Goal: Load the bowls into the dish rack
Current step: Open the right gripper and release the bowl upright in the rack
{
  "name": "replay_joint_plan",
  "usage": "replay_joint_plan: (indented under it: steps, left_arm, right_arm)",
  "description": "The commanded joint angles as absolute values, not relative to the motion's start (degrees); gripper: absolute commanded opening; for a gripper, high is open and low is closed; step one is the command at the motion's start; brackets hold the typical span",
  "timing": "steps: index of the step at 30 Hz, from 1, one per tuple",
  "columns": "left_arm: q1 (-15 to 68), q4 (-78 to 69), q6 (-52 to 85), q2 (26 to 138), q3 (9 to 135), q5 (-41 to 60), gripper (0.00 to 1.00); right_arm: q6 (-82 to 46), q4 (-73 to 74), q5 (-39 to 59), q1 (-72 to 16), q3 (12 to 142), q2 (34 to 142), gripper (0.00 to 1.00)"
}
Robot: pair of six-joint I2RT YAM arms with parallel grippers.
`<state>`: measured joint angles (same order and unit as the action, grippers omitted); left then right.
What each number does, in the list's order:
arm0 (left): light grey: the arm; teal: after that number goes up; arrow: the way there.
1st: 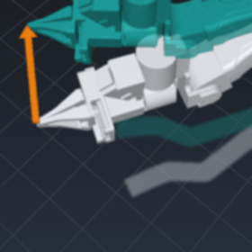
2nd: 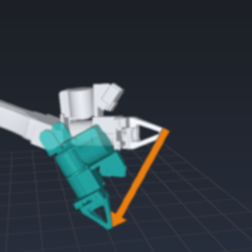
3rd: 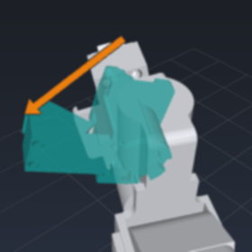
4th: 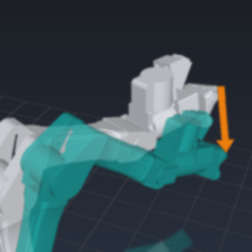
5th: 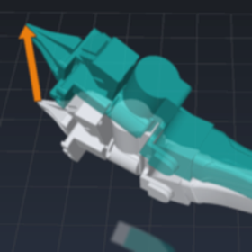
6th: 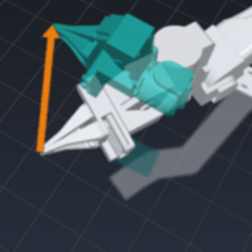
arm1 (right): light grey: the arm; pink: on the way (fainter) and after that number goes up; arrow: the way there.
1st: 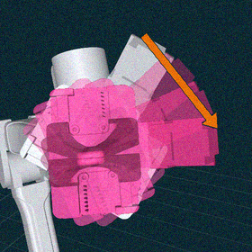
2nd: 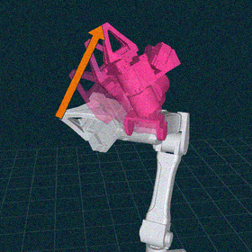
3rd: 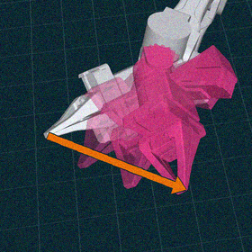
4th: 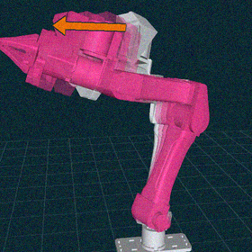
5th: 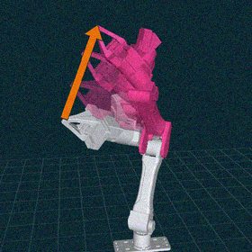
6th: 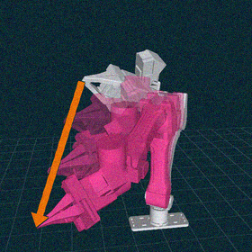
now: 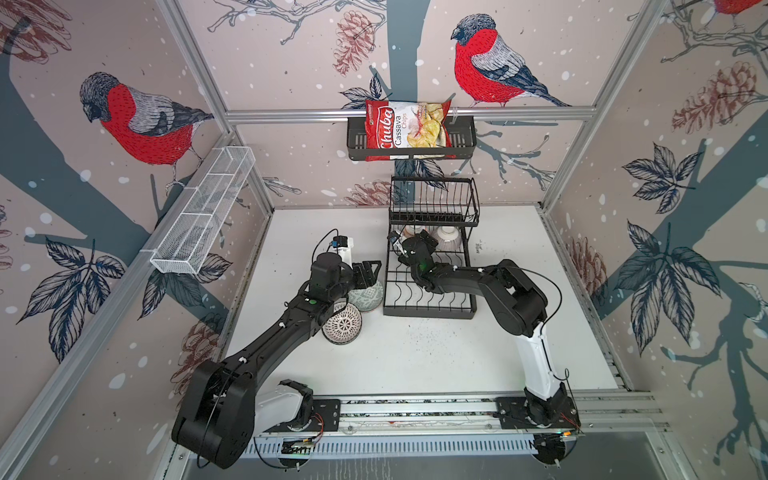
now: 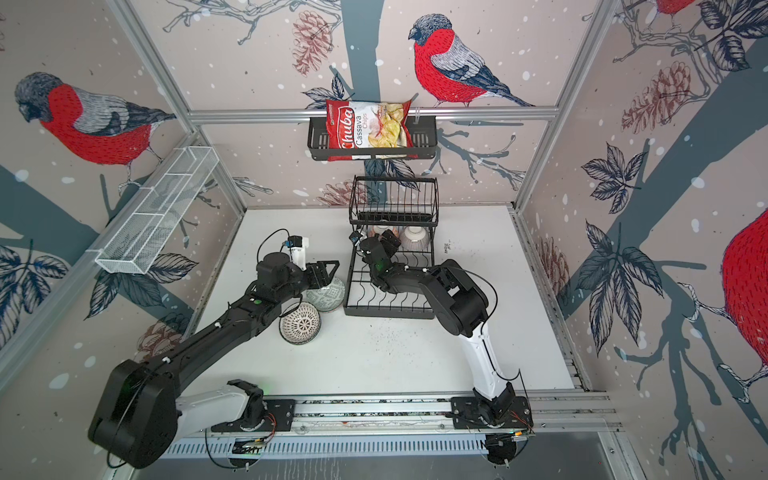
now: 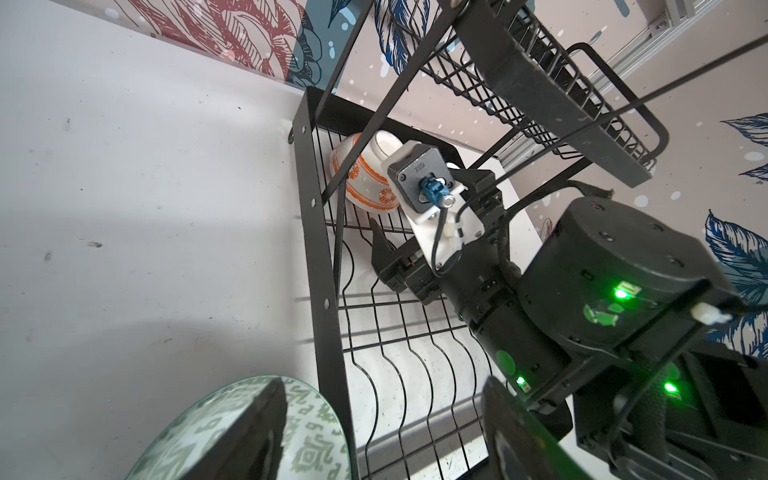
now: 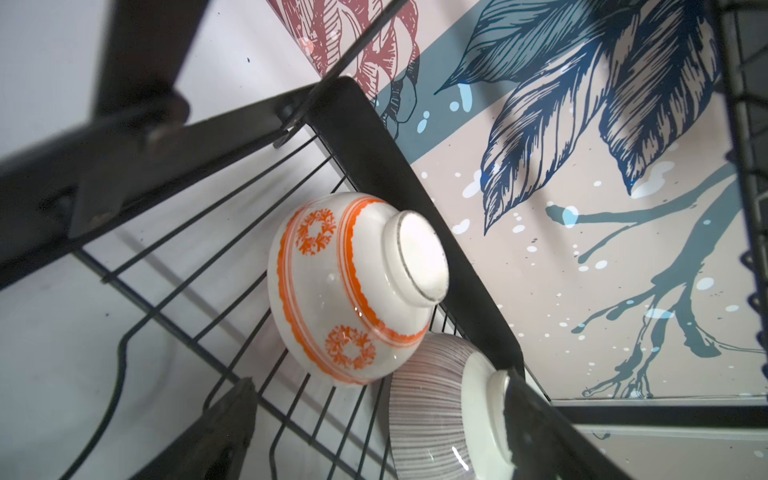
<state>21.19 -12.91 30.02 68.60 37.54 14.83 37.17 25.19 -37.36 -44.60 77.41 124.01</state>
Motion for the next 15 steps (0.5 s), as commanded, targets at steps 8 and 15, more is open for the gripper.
replay_joint_plan:
  steps: [8, 15]
  left_arm:
    - [21.03, -12.79, 29.80, 68.29, 37.48, 13.99, 0.73]
    - [20.92, -12.09, 30.02, 68.76, 37.94, 13.06, 0.73]
  right_arm:
    - [33.31, 25.67, -39.76, -45.53, 72.03, 117.53, 0.92]
    - [29.44, 22.61, -39.45, -45.95, 68.24, 114.07, 0.92]
